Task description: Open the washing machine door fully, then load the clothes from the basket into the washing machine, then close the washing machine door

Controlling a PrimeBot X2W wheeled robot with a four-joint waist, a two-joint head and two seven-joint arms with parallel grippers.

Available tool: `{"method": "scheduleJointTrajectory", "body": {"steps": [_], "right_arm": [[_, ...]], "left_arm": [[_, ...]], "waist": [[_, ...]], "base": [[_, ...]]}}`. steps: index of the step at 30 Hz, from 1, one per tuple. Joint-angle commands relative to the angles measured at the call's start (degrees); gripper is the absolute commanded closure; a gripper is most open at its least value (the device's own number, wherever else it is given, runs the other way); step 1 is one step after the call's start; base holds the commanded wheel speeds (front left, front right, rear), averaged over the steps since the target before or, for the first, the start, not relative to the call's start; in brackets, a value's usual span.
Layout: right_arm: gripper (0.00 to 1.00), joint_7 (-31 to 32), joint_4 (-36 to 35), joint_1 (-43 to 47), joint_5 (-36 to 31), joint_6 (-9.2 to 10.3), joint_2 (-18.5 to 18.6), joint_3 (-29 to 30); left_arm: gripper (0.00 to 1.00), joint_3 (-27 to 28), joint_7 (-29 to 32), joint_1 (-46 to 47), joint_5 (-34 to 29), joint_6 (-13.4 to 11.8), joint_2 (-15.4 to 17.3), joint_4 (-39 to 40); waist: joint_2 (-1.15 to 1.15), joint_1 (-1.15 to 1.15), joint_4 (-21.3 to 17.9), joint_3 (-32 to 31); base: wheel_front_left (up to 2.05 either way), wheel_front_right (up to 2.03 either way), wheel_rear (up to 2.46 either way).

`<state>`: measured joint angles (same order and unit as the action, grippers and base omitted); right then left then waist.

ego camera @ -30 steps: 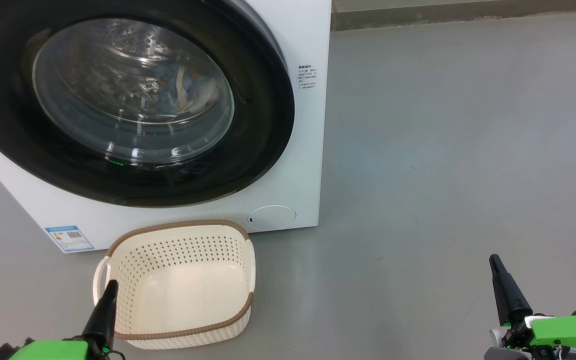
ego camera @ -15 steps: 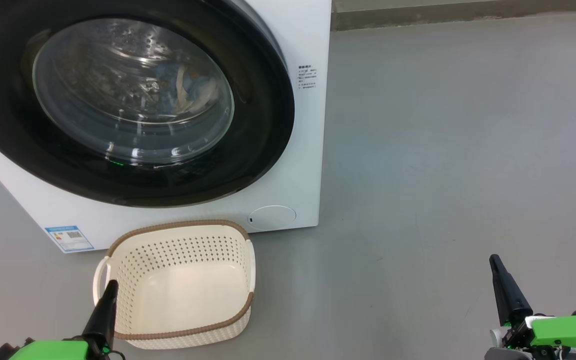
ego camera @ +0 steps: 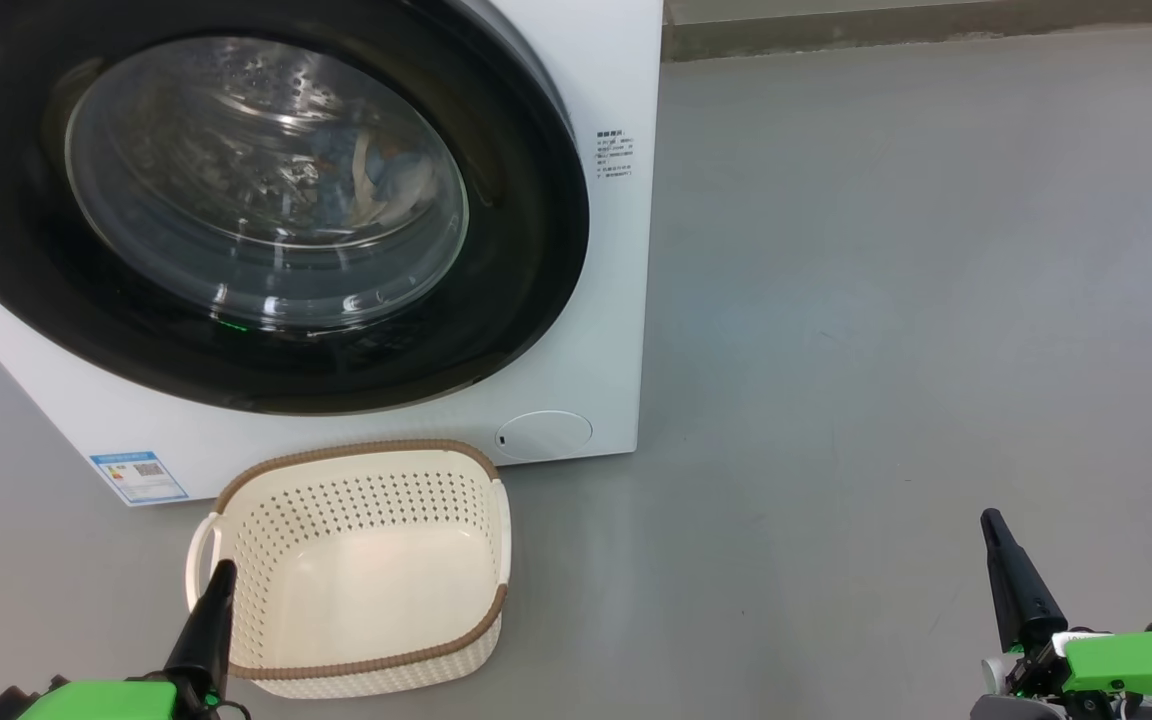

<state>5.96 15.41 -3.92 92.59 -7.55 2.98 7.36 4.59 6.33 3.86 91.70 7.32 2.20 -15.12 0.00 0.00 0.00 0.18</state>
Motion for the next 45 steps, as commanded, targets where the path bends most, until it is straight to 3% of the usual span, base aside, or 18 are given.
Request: {"method": "scheduleJointTrajectory", "body": {"steps": [1, 45], "right_arm": [[1.0, 0.3, -1.4, -2.2, -0.1, 0.06, 0.2, -1.2], [1.0, 0.4, -1.4, -2.2, -0.3, 0.06, 0.0, -1.0]], "left_arm": [[1.0, 1.9, 0.2, 2.3, 0.5, 0.2, 0.7, 1.1], [1.0, 1.9, 0.2, 2.3, 0.5, 0.2, 0.7, 1.1]], "waist": [[0.0, 0.0, 0.0, 0.0], [0.0, 0.0, 0.0, 0.0]], "base": [[0.0, 0.0, 0.0], [0.0, 0.0, 0.0]]}}
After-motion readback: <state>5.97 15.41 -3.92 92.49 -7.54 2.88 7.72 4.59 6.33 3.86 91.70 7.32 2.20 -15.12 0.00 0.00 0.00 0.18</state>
